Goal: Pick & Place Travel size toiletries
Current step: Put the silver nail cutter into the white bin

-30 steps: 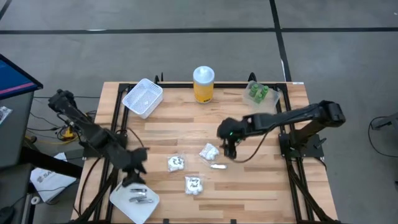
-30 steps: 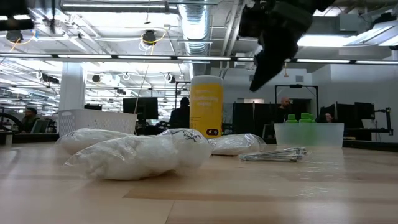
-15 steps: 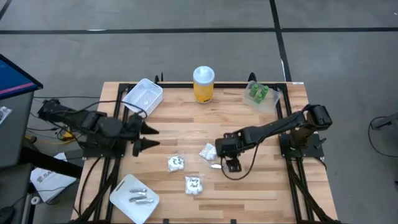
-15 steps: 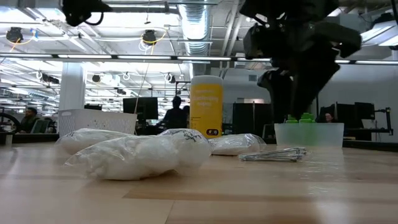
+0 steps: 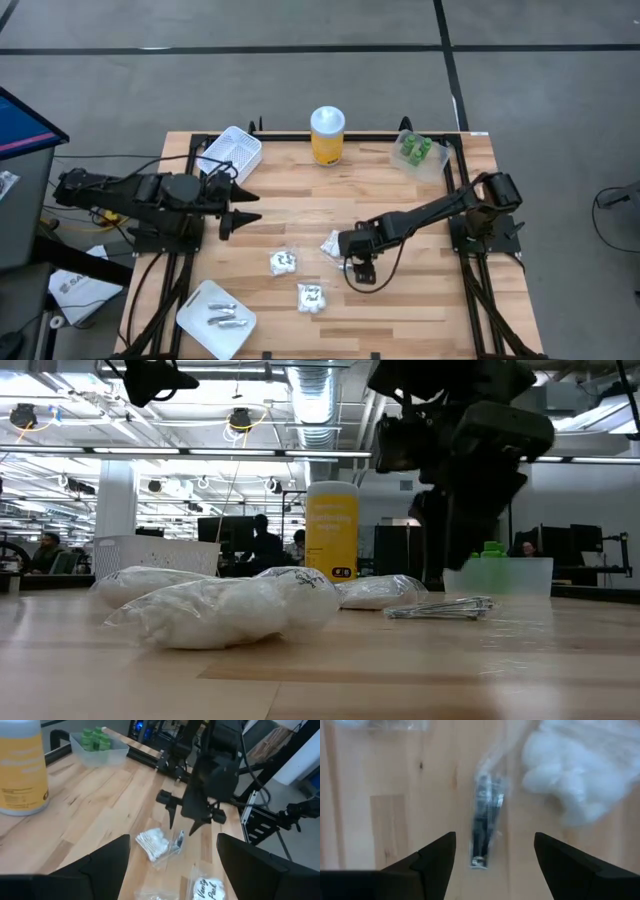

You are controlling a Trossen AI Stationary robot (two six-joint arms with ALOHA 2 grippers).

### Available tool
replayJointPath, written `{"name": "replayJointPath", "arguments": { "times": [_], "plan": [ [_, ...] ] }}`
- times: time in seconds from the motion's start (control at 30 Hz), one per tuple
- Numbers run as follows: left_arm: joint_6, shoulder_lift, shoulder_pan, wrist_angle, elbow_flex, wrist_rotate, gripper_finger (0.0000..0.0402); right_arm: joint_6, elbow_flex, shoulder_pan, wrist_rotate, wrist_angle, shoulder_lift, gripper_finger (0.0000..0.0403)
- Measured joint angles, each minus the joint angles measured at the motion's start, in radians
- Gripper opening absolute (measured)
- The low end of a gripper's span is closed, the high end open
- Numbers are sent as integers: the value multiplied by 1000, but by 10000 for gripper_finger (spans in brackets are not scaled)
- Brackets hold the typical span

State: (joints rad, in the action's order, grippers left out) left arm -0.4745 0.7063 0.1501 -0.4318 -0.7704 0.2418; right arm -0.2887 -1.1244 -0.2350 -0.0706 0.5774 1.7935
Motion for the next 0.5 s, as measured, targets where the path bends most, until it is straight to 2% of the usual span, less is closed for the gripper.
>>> {"name": "replayJointPath", "arguments": {
  "times": [0.27,0.37,0.5],
  "plan": [
    [33,0,-61,8,0,-75,295,-75,0,-37,1,1,84,261],
    [33,0,-71,8,0,-84,295,-83,-6,-53,24,10,117,260],
    [33,0,-84,8,0,-84,295,-180,-14,-57,77,46,144,248]
  ]
}}
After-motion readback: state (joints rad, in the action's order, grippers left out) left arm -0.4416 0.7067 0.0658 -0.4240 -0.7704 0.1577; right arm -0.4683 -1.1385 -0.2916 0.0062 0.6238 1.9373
